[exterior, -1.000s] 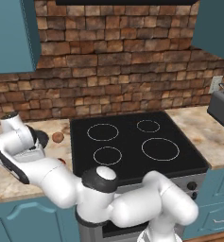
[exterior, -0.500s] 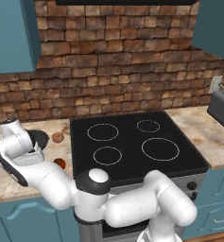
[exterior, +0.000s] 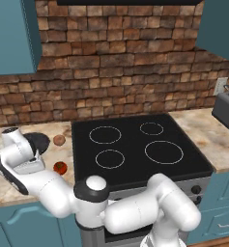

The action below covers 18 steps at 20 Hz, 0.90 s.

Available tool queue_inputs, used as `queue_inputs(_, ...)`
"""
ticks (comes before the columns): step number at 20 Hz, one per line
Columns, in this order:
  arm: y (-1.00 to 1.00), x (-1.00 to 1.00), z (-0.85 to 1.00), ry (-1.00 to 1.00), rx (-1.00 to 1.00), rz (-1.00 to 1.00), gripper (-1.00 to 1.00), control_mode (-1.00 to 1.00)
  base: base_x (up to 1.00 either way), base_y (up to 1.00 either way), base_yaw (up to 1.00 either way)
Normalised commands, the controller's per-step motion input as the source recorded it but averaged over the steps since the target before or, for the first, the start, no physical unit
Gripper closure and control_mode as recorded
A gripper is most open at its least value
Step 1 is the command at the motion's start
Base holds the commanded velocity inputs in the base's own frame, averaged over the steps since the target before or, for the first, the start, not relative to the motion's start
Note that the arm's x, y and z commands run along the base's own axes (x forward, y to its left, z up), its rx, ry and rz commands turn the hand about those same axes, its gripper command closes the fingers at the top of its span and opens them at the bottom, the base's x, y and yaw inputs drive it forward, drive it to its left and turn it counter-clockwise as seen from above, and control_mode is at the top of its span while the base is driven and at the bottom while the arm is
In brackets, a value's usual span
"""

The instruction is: Place the pan on the front left burner on the stove. Then place the tomato and the onion in the pan and turn on the front left burner.

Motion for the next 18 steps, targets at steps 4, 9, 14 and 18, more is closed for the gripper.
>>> queue_inputs(4,0.02,0.03,-0.07,0.0,0.0,0.0,1.0,-1.0,0.0,0.0,0.0)
queue_inputs(9,0.0,0.0,0.0,0.0,0.0,0.0,1.0,-1.0,0.0,0.0,0.0)
queue_inputs(14,0.0,0.0,0.17,-0.04,0.01,0.0,1.0,-1.0,0.0,0.0,0.0)
queue_inputs(18,0.0,0.0,0.27,-0.06,0.0,0.0,1.0,-1.0,0.0,0.0,0.0)
